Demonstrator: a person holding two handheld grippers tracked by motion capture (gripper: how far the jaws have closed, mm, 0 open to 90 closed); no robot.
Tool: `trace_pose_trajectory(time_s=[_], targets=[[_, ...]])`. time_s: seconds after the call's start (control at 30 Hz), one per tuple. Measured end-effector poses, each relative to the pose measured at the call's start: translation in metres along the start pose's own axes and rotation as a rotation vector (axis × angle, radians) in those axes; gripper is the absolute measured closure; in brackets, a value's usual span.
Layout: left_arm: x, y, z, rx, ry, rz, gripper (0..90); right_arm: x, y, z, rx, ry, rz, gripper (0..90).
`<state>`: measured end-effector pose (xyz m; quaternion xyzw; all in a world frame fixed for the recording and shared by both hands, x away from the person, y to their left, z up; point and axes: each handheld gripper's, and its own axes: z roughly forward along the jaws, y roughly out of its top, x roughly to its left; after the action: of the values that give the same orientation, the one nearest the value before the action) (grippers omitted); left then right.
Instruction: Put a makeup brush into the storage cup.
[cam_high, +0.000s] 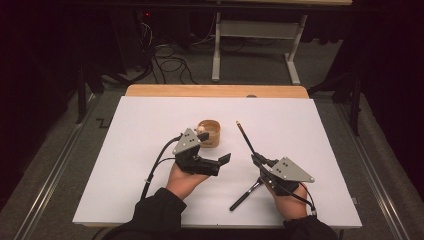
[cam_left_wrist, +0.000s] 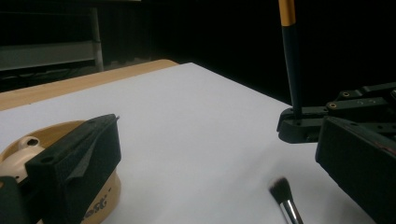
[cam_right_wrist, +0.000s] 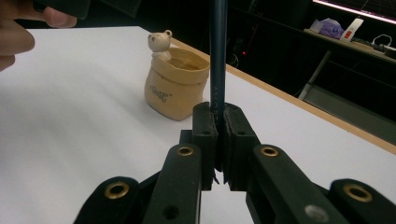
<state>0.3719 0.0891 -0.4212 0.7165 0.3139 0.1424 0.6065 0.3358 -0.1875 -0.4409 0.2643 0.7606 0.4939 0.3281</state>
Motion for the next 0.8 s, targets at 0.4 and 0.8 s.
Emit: trace_pose_trajectory(time_s=[0.4, 0.8], targets=[[-0.001, 0.006, -0.012, -0.053, -0.022, -0.024, 2.3, 0.025, 0.007, 0.013, -0.009, 0.038, -0.011, 86.5], [-0.004, 0.005, -0.013, -0.059, -0.033, -0.036, 4.2, 0.032, 0.004, 0.014, -0.013, 0.066, -0.003, 86.5]])
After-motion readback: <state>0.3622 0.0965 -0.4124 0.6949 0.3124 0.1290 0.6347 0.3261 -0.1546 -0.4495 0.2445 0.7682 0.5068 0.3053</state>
